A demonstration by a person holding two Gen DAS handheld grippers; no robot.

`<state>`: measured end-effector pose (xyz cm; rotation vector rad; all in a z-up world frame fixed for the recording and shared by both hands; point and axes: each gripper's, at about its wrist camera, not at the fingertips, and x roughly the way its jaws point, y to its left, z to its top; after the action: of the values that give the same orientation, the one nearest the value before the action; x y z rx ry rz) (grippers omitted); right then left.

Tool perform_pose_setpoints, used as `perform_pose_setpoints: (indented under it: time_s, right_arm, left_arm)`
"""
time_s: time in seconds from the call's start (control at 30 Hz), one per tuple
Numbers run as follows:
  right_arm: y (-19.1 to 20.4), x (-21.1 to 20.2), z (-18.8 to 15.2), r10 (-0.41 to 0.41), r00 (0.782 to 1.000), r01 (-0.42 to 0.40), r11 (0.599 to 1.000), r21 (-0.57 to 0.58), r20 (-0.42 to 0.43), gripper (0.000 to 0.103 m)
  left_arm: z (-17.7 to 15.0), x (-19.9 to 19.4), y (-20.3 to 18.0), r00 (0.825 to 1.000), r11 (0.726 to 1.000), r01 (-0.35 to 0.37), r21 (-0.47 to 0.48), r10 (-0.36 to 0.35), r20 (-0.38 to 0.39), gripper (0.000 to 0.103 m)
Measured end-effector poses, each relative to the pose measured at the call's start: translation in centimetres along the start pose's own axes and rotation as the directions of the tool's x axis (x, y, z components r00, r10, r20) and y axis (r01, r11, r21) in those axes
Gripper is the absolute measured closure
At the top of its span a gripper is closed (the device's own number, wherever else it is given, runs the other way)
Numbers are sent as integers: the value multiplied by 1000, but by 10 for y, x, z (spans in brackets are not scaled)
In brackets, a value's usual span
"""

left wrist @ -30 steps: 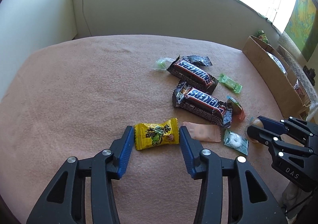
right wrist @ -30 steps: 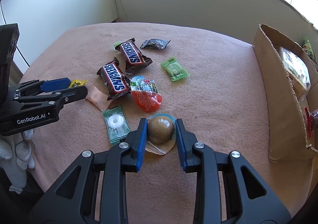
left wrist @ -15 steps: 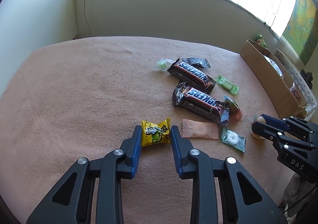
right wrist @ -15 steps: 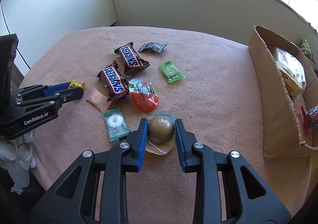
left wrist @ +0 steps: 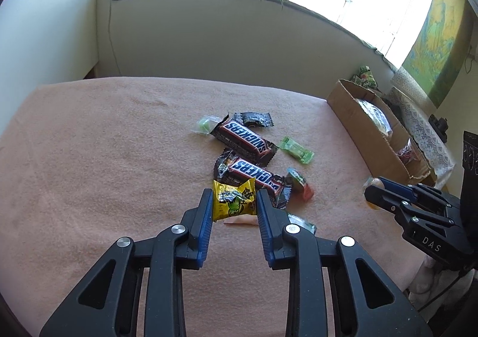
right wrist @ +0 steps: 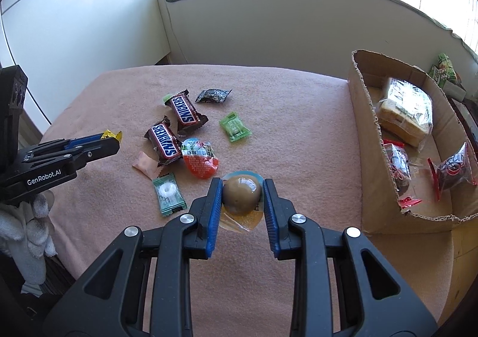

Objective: Organize snacks
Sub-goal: 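Carry the brown treat and yellow candy over the cardboard box with both tools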

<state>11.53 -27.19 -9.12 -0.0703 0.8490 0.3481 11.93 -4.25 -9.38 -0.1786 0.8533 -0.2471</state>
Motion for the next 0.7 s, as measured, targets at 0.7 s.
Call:
perform_pose_setpoints:
  time_s: [0.7]
  right_arm:
    - [-122,-66,7,-187,976,166,969,182,108,75]
  left_arm:
    - [46,34,-131,983,966,181,187,-185,5,76]
